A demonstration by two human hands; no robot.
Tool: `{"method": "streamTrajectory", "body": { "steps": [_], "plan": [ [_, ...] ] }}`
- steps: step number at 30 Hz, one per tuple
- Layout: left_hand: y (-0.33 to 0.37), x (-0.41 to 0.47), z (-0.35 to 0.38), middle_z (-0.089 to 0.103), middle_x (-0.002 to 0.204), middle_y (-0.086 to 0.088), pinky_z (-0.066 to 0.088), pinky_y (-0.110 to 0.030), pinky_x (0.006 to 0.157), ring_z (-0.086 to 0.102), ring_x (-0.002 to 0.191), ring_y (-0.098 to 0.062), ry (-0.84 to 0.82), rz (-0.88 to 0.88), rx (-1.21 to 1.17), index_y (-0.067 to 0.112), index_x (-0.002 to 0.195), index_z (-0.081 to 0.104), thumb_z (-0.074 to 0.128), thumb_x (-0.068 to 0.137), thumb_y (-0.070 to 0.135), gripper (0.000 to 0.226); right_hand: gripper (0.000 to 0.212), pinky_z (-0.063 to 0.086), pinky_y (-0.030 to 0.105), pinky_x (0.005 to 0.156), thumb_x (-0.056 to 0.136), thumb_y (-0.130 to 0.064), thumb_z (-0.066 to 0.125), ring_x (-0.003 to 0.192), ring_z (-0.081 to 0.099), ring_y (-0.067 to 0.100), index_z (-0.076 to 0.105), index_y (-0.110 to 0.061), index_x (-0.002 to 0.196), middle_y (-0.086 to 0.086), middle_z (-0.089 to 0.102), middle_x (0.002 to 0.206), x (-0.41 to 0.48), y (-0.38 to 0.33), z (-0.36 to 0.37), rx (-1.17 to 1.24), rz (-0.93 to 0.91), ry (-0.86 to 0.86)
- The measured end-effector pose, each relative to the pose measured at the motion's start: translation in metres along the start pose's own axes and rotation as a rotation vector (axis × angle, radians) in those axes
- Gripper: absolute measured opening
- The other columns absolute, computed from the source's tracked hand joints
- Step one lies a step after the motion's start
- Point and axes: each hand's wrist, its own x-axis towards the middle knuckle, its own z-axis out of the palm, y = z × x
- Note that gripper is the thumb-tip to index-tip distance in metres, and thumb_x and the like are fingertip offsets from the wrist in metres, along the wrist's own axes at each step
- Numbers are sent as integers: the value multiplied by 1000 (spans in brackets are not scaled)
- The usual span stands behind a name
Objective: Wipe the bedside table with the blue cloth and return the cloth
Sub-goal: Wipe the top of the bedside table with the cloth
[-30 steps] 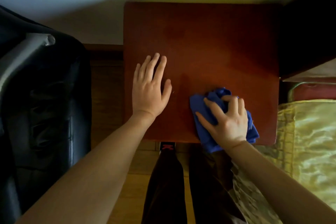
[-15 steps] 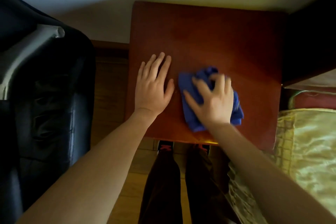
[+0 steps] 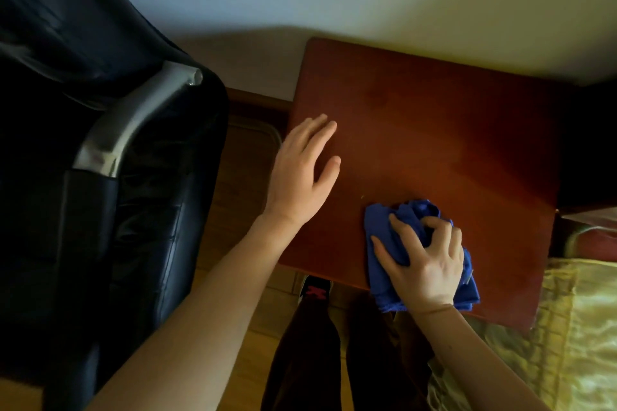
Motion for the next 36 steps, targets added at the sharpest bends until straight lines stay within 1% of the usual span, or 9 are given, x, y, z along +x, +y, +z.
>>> {"method": "streamTrajectory", "body": {
  "steps": [5,8,11,22,24,27,30,32,36],
  "plan": [
    [-25,1,-18,52,140,-3,44,-27,104,49,128,-13,99,-406,-125,19,143,46,47,101,31,44,37,50,49,68,88,-48,67,86,48,35,76,-15,103,19,52,100,8,-7,3,0,16,21],
    [-35,-4,-13,58,133,-2,45,-29,101,55,120,-11,34,-609,-332,19,138,51,43,101,38,41,37,50,49,68,88,-48,68,87,49,35,76,-16,105,20,52,100,25,-17,12,4,1,7],
    [-38,-6,-8,66,108,2,55,-35,89,65,99,-11,5,-611,-492,18,124,55,41,102,39,33,37,49,48,68,89,-48,67,88,49,36,74,-16,106,20,53,100,51,-27,21,23,-33,-15],
    [-49,-7,1,60,89,13,42,-7,70,56,79,8,86,-558,-533,23,108,57,52,99,30,12,47,48,46,71,85,-61,56,102,54,41,67,-17,100,22,56,111,248,-57,79,-42,44,32],
    [-48,-6,0,60,90,13,42,-7,69,57,78,8,71,-595,-557,25,108,57,52,99,32,13,46,48,46,71,84,-59,58,99,54,41,67,-16,99,23,56,110,243,-62,75,-21,41,11],
    [-49,-7,-3,66,94,11,45,-10,73,62,83,6,54,-647,-649,23,111,61,53,99,33,18,41,46,44,71,87,-54,61,94,51,39,68,-17,106,22,55,109,156,-62,49,33,-189,-132],
    [-50,-8,-2,72,97,-1,53,-26,79,68,91,-11,30,-687,-747,14,110,66,53,99,35,27,43,47,43,73,91,-54,58,92,50,36,73,-18,108,19,57,106,104,-49,29,102,-346,-224],
    [-51,-6,0,69,89,-7,51,-32,76,66,83,-17,49,-666,-758,15,102,68,54,98,36,26,43,47,41,70,91,-54,59,94,51,36,73,-17,108,19,57,105,130,-47,39,97,-346,-200],
    [-56,-8,5,60,78,8,45,-12,68,56,73,3,97,-652,-758,28,84,65,56,97,33,15,44,47,43,73,87,-57,58,99,53,40,69,-17,101,22,56,112,234,-72,81,7,-163,8]
  ]
}}
